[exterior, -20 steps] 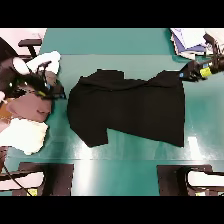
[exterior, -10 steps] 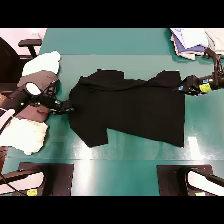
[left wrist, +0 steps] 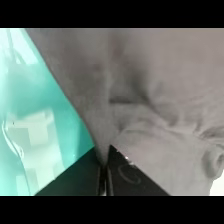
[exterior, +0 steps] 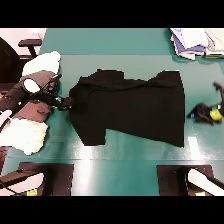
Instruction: Fold the shirts.
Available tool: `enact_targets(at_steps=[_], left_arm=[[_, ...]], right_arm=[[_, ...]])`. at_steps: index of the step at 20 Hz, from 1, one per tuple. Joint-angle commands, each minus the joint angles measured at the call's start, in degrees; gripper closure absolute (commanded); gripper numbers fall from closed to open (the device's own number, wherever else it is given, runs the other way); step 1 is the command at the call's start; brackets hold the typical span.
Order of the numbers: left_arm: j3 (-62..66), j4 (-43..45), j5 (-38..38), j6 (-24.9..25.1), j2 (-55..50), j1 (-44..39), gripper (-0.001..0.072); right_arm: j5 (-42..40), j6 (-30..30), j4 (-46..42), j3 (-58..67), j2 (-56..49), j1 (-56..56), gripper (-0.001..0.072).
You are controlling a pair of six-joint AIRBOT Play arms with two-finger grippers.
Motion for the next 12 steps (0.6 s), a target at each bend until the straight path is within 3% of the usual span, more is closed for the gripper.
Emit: enact_targets(at_steps=[1,4,5,10,11,12], left_arm=[[0.5,0.1,1.5,0.2,1.3,0.0,0.0683],[0.5,-0.2,1.6,0.1,1.3,0.0,0.0683],[0.5,-0.3,1.6,0.1,1.3,0.0,0.0683],[0.5,-0.6,1.4,0.1,1.3,0.0,0.0683],[0.5,-0.5,1.0,0.2,1.3,0.0,0.0682],[0.5,-0.5,0.3,0.2,1.3,0.0,0.0683]], right_arm=[[0.1,1.0,-3.7,-12.7,1.2,-7.6,0.0206],[-2.3,1.0,-3.7,-18.1,1.1,-7.6,0.0219],[-3.3,1.0,-3.7,-19.1,1.1,-6.5,0.0281],[-7.5,1.4,2.1,-20.3,-0.6,0.3,0.0283],[-8.2,1.3,2.7,-20.3,-1.6,1.6,0.0356],[-8.7,1.2,2.7,-20.3,-2.2,3.1,0.0577]])
